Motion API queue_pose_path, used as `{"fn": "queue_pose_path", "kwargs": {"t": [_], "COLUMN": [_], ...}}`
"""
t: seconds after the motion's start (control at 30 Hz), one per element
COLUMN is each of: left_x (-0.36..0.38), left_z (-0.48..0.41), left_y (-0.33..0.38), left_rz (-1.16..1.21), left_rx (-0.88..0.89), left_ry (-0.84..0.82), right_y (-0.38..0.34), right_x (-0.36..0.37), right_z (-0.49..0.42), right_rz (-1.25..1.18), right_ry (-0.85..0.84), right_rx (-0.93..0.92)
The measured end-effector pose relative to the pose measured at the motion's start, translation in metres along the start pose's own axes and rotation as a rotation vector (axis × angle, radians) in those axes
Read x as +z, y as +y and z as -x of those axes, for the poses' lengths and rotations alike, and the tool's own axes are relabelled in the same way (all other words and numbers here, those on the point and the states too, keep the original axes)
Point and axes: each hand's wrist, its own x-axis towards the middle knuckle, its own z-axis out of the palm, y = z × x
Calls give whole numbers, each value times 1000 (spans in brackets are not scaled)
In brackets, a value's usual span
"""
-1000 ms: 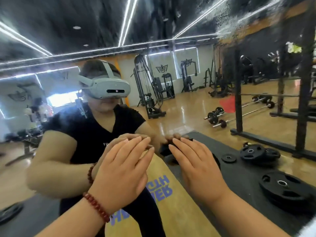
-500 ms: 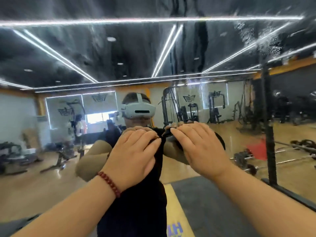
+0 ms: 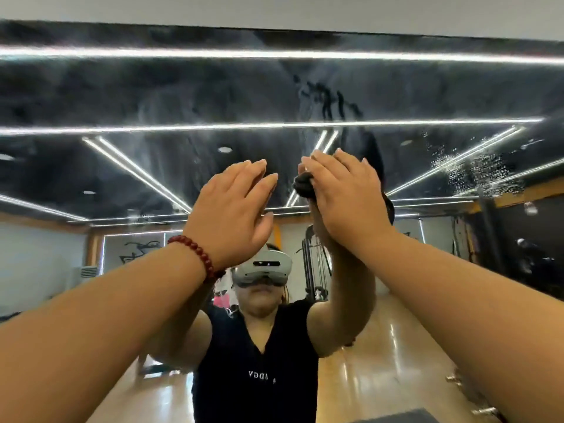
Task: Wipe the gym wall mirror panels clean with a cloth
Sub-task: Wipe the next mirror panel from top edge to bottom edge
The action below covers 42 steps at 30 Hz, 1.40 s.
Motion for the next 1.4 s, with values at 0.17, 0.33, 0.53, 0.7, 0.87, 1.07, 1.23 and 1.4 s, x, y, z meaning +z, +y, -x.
{"fn": "queue_pose_path", "kwargs": {"t": [0.17, 0.33, 0.53, 0.7, 0.87, 1.07, 1.23, 1.4], "left_x": [17, 22, 26, 23, 9, -17, -15, -10], "left_z": [-1, -4, -5, -7, -42, -126, -155, -155], "left_y": [-6, -10, -13, -18, -33, -55, -51, -50], "left_rz": [-73, -112, -81, -42, -46, -24, -32, -48], "left_rx": [23, 30, 41, 78, 85, -39, -77, -97], "left_ry": [63, 91, 153, 158, 138, 60, 31, 69], "right_y": [-19, 2, -14, 18, 24, 41, 71, 64], "right_x": [10, 7, 0, -5, -11, -15, -29, -27], "right_z": [32, -24, -46, -19, -93, -149, -168, -208], "right_rz": [15, -28, -9, 34, -38, -298, -320, -224], "right_ry": [-100, -76, -115, -178, -89, 68, 270, 91], "right_rx": [-248, 21, 9, -107, 217, 212, 303, 105]}}
